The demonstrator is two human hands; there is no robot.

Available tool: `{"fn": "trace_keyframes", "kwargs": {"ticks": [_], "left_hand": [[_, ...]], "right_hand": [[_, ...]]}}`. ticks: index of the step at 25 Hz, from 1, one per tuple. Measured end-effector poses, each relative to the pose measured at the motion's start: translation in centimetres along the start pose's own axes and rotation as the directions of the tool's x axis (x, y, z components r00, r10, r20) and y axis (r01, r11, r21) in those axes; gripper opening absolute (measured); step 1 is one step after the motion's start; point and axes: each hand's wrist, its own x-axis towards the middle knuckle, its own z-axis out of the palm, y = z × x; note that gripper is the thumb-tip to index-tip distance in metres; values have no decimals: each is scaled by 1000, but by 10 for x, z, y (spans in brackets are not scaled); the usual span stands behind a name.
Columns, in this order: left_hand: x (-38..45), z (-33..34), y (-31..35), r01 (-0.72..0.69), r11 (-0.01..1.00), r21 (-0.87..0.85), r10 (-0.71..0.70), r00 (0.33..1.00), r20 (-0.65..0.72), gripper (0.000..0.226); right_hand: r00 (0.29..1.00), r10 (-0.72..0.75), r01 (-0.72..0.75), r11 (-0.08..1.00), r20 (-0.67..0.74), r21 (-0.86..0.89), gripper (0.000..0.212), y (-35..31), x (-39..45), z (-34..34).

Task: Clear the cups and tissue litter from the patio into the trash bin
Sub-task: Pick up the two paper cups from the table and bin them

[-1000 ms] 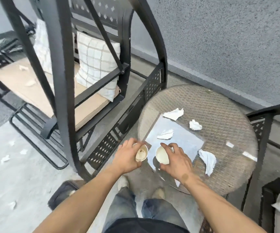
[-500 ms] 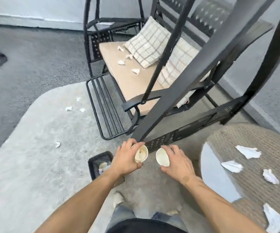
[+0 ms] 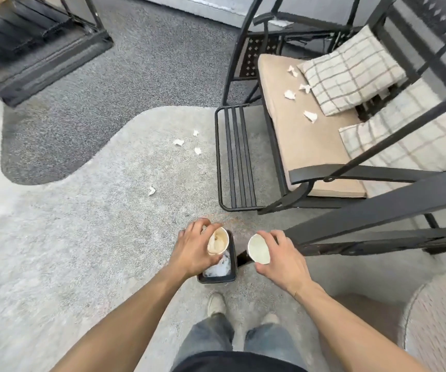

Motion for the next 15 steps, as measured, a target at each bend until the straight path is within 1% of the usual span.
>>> {"fn": "trace_keyframes", "kwargs": {"ticks": [2, 5, 8, 10, 12, 15], "left_hand": [[-10, 5, -17, 79, 996, -37, -79, 997, -5, 82], [-21, 16, -31, 160, 985, -66, -162, 987, -13, 82], [-25, 33, -39, 241, 964, -116, -243, 970, 0, 86], [-22, 48, -44, 260, 955, -142, -260, 965, 17, 88], [-12, 70, -50, 245, 958, -151, -245, 969, 19, 87], [6, 112, -66, 257, 955, -152, -254, 967, 39, 87]], "right_hand": [[999, -44, 44, 999, 28, -10, 73, -9, 14, 7], [992, -101, 103, 994, 72, -25, 75, -14, 32, 19], [982, -147, 153, 987, 120, -43, 77, -11, 49, 34], [976, -158, 166, 986, 152, -37, 78, -5, 62, 48], [970, -177, 185, 982, 168, -35, 79, 3, 78, 69], [965, -180, 190, 981, 188, -33, 78, 15, 106, 115]]}}
